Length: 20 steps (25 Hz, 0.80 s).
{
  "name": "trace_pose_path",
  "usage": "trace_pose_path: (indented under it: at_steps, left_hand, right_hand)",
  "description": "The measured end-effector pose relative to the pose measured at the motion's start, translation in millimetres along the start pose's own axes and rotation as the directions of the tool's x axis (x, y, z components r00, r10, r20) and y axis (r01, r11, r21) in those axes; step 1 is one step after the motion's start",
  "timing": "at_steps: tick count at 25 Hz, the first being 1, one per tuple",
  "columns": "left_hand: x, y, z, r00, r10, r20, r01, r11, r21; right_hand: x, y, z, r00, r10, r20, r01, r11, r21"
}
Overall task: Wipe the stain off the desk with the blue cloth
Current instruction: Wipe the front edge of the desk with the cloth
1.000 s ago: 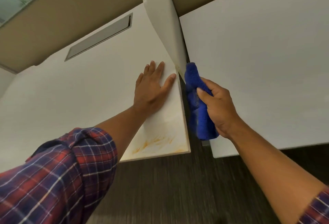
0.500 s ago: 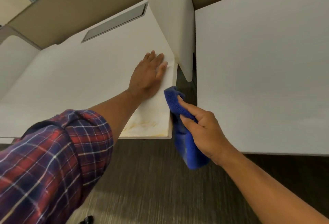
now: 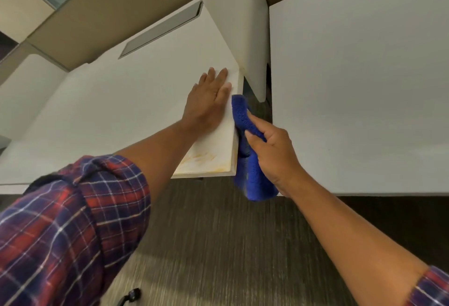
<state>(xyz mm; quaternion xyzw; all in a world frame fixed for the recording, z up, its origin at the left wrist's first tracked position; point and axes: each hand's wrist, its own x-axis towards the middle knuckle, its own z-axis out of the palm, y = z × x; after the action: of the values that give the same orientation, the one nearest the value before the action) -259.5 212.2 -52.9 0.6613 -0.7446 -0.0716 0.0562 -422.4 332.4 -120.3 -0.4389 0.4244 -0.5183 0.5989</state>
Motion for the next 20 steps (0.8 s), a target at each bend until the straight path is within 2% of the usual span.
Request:
trace_pose_path:
  at_steps: [5, 6, 8, 10, 14, 17, 20]
  left_hand:
    - [-2, -3, 4, 1.000, 0.016, -0.006, -0.016, 1.000, 0.010]
    - [0, -3, 4, 1.000, 0.013, -0.003, -0.013, 1.000, 0.004]
    - [0, -5, 4, 1.000, 0.011, 0.017, -0.011, 1.000, 0.008]
    - [0, -7, 6, 1.000, 0.016, 0.022, -0.017, 1.000, 0.022]
    - [4, -8, 5, 1.000, 0.022, 0.011, -0.022, 0.999, 0.023]
    - [7, -8, 8, 0.999, 0.033, -0.005, -0.033, 0.994, 0.102]
    - [6, -8, 9, 0.999, 0.031, -0.031, -0.029, 0.998, 0.059]
  right_hand:
    - [-43, 5, -19, 0.989, -0.043, 0.141, 0.058, 0.993, -0.101]
    - [-41, 2, -23, 0.994, -0.048, 0.093, 0.055, 0.996, -0.074]
    - [-24, -2, -27, 0.994, -0.035, -0.100, 0.037, 0.999, 0.015]
    - [-4, -8, -22, 0.985, -0.043, -0.168, 0.047, 0.999, 0.021]
    - [0, -4, 5, 0.998, -0.064, -0.014, 0.064, 0.998, -0.017]
    - [-33, 8, 10, 0.994, -0.096, 0.051, 0.097, 0.995, -0.005]
    - [-68, 11, 2, 0.981, -0.125, 0.146, 0.128, 0.992, -0.006]
